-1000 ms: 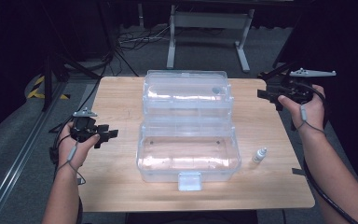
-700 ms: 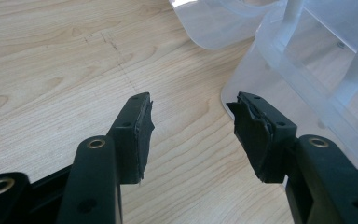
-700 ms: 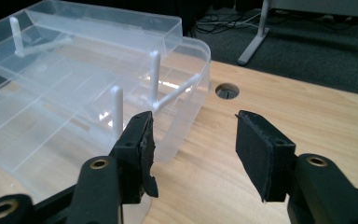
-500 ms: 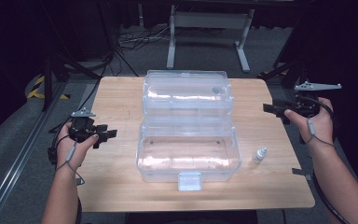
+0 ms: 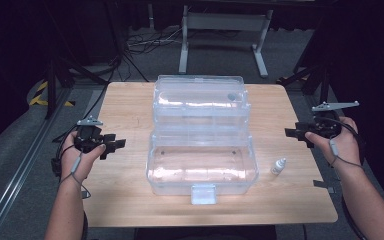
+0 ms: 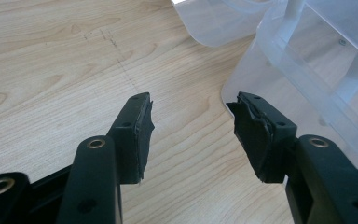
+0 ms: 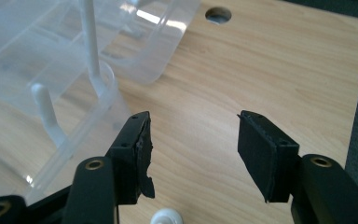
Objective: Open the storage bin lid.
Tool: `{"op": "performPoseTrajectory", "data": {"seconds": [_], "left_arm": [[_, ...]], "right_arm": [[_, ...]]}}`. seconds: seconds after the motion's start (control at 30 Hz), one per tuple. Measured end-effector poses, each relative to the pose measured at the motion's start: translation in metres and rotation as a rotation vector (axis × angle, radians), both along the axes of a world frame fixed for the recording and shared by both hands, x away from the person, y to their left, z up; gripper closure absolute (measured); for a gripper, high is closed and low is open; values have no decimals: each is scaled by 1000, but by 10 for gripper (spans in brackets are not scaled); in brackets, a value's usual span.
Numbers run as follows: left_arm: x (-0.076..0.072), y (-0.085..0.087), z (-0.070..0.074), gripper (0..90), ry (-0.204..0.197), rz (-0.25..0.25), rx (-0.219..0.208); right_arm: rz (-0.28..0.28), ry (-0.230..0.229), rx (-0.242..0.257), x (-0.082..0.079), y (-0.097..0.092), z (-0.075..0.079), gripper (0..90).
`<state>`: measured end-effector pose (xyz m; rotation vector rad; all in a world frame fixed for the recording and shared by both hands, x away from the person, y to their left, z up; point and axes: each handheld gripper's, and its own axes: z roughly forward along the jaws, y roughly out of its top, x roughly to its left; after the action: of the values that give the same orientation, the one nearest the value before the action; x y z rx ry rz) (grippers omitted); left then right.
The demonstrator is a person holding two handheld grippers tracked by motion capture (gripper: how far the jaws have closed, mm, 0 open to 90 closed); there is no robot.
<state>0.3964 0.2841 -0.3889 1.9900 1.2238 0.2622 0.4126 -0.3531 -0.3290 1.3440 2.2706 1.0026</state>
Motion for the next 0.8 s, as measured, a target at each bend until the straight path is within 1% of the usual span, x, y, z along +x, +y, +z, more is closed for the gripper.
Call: {"op": "performPoseTrajectory", "data": {"seconds": [0.1, 0.27, 0.3, 0.33, 0.4, 0.53, 0.63, 0.8], "left_arm": [[0, 0, 0, 470, 1, -2, 0], [0, 1, -1, 470, 4, 2, -2], [0, 1, -1, 470, 3, 3, -2], [0, 1, -1, 470, 4, 2, -1], [1, 1, -2, 470, 6, 1, -1], [1, 0, -2, 470, 10, 1, -1], [1, 0, -2, 470, 9, 0, -1], [1, 0, -3, 470, 10, 1, -1]], "right_arm": [[0, 24, -24, 0, 0, -5, 451], [-2, 78, -56, -2, 2, -15, 449], [-2, 78, -56, -2, 2, -15, 449], [-1, 89, -69, -2, 2, -19, 448], [-2, 95, -73, -2, 2, -21, 448], [3, 126, -95, -2, 3, -31, 433], [6, 150, -124, -2, 4, -39, 428], [16, 180, -127, -3, 7, -48, 425]]}}
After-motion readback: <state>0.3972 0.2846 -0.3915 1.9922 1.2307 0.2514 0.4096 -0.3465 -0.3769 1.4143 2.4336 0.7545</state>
